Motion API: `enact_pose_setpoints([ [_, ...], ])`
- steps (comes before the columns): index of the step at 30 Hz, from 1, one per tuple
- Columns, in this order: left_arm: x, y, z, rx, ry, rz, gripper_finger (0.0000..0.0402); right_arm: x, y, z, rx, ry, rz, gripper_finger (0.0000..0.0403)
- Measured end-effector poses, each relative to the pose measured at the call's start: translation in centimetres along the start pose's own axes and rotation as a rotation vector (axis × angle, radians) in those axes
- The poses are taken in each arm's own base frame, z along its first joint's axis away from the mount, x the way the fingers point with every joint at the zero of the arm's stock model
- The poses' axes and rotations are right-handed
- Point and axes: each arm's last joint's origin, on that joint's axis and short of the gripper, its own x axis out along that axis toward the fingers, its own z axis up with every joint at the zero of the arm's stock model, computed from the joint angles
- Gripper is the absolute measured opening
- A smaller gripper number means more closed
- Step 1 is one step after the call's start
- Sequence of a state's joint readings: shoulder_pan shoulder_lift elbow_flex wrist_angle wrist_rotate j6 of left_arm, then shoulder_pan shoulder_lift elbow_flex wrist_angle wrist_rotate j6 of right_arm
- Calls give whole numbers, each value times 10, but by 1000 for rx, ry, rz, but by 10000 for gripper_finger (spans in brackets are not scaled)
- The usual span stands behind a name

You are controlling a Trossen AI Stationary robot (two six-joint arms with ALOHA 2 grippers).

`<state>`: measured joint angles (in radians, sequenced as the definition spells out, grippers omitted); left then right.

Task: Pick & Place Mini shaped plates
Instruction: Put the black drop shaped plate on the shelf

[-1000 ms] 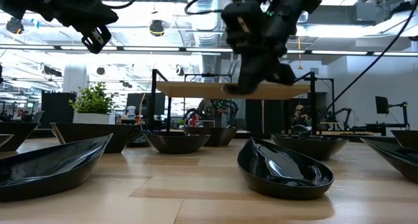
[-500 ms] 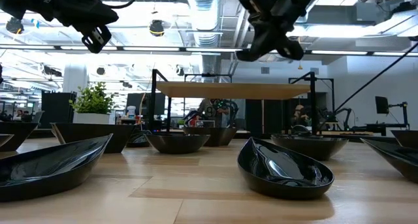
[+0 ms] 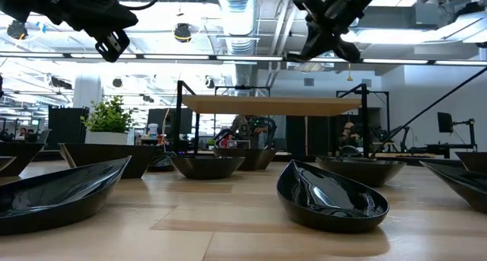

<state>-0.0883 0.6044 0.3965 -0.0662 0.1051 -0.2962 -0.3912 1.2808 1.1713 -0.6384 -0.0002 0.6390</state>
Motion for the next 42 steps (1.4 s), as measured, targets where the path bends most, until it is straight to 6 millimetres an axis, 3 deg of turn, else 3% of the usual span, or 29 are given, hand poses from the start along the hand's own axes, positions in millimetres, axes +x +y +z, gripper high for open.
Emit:
enact_pose_setpoints([
  [11, 0, 0, 0, 0, 0, 0, 19, -6, -56, 34, 44, -85, -131, 0],
  [15, 0, 0, 0, 0, 0, 0, 19, -11, -78, 40, 53, -63, -167, 0],
  [20, 0, 0, 0, 0, 0, 0, 19, 0, -94, 43, 61, 9, -175, 0],
  [30, 0, 0, 0, 0, 0, 0, 19, 31, -101, 42, 49, 98, -189, 0],
  [42, 0, 0, 0, -8, 0, 0, 19, 32, -101, 43, 37, 81, -190, 8],
])
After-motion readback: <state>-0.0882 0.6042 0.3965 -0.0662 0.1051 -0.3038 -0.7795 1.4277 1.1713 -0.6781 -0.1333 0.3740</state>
